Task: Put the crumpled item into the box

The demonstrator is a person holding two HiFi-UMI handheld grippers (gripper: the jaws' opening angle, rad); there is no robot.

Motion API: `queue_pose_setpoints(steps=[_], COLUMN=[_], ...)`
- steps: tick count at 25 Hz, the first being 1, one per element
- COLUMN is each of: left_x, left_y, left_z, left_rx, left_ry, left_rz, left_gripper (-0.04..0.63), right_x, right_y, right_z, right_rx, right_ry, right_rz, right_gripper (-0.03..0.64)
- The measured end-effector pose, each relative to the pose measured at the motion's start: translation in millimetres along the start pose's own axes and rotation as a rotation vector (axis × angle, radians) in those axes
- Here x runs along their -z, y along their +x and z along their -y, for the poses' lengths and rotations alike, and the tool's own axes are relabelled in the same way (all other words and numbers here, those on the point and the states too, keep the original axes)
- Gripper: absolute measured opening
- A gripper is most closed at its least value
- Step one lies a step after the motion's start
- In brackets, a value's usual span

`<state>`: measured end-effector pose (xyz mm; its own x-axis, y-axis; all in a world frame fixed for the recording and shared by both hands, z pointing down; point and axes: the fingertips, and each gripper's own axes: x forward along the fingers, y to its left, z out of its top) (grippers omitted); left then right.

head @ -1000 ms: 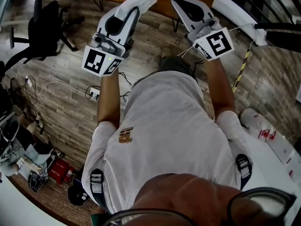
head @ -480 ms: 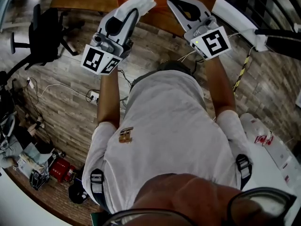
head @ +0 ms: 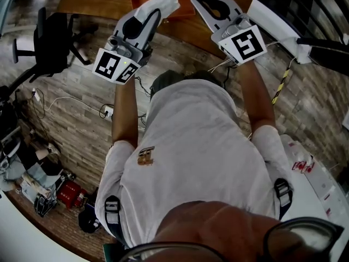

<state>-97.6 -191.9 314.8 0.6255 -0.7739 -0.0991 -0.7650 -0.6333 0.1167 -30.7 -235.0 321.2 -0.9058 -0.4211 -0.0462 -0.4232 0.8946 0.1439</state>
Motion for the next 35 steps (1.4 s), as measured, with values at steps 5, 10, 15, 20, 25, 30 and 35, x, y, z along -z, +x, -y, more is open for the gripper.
queue_pose_setpoints(steps=[5, 10, 15, 20, 25, 30, 35], left_x=[11.4, 24.1, 41.1, 57.5, 80.8, 99.0, 117.2], left_y=[8.4, 16.3, 24.5, 31.4, 40.4, 42.7, 46.1], left_z=[-11.2, -16.9, -28.9, -38.8, -45.2, -54.4, -55.4], left_rx=[-0.007, 0.012, 0.041, 0.040, 0.050, 0.032, 0.020], left_ry=[-0.033, -0.071, -0.114, -0.140, -0.190, -0.224, -0.259], left_rz=[-0.074, -0.144, -0.216, -0.280, -0.361, -0.421, -0.481], left_gripper=[0.075, 0.075, 0.075, 0.075, 0.075, 0.075, 0.075], right_x=[-4.1, -2.7, 3.2, 13.0, 23.8, 30.8, 40.2], right_y=[7.8, 7.1, 11.0, 15.2, 18.3, 21.0, 18.0], right_z=[6.4, 7.6, 14.8, 19.4, 23.2, 17.5, 14.9], right_rx=[-0.005, 0.002, 0.020, 0.038, 0.038, 0.036, 0.033], right_ry=[-0.008, -0.035, -0.045, -0.027, -0.018, -0.014, -0.016], right_rz=[0.029, 0.004, -0.046, -0.109, -0.139, -0.155, -0.181], right_gripper=[0.032, 0.032, 0.032, 0.032, 0.032, 0.032, 0.032])
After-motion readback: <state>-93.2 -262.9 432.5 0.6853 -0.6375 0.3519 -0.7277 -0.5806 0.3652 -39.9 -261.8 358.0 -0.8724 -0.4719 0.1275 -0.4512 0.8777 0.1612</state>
